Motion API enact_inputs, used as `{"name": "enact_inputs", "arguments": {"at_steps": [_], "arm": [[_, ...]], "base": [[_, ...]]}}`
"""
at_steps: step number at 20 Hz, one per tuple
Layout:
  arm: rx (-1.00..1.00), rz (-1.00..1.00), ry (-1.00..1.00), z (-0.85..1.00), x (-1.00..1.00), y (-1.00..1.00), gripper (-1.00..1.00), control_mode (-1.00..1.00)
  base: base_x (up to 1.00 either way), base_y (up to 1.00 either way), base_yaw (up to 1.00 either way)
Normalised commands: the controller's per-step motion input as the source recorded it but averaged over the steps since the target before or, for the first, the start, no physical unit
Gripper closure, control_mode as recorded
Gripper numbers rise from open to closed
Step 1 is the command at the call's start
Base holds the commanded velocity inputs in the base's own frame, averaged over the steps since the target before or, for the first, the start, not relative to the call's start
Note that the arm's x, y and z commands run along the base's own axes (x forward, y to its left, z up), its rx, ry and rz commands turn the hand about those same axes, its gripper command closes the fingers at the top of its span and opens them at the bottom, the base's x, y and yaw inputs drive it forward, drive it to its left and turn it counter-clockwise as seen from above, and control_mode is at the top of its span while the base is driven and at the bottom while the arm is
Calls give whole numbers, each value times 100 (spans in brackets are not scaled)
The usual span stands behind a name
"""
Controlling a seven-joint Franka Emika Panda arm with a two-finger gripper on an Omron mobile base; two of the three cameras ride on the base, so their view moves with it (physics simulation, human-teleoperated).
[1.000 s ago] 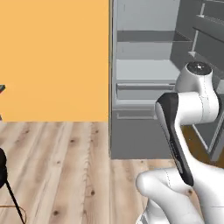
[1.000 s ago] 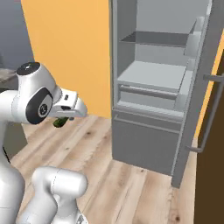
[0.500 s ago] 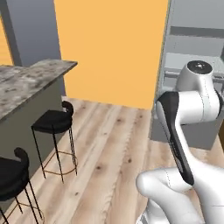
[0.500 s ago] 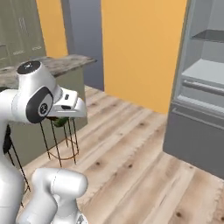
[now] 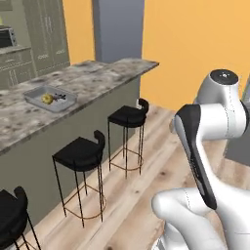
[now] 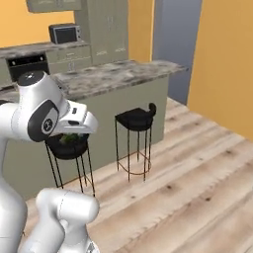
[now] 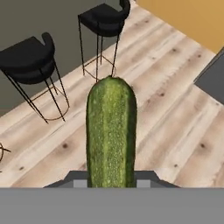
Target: Place one squash and one fish in each tupperware on the nearby counter, to pack two identical lunches.
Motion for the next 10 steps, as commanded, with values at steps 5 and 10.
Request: {"name": "enact_inputs", "arguments": {"at_steps": [5, 10], "arm": [[0, 0, 0, 0, 0, 0, 100, 100], [0, 0, 0, 0, 0, 0, 100, 100]], "base": [[30, 67, 49], [-1, 97, 51]]}}
